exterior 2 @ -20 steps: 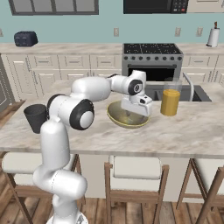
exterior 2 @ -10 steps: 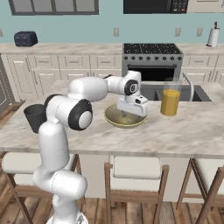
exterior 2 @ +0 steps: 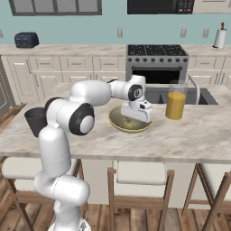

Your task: There are two ice cubes in the ice bowl. Place both ice cubes in the glass cup.

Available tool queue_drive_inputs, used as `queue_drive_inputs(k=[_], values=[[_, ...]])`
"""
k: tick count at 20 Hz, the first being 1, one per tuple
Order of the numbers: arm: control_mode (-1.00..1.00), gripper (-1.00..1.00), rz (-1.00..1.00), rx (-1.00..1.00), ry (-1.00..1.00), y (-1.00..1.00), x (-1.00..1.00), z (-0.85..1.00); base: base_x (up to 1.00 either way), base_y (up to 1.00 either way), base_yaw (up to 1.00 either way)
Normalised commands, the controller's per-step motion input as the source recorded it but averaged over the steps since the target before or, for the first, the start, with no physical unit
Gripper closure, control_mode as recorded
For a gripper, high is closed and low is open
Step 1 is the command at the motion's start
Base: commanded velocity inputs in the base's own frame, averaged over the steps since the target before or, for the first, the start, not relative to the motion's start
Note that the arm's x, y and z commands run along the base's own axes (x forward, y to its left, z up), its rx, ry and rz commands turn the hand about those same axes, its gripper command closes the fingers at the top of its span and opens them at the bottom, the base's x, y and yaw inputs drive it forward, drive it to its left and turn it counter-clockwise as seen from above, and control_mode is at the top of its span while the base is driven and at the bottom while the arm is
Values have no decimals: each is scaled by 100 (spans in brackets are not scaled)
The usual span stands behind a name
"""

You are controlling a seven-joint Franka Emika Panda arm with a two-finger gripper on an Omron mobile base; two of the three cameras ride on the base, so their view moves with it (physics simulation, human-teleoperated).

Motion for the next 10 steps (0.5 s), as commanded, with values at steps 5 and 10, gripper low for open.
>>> queue_drive_inputs(k=[5, 10], values=[[-100, -100, 0, 0, 1, 0, -4, -8, 0, 0, 0], [-100, -100, 0, 0, 0, 0, -18, -3, 0, 0, 0]])
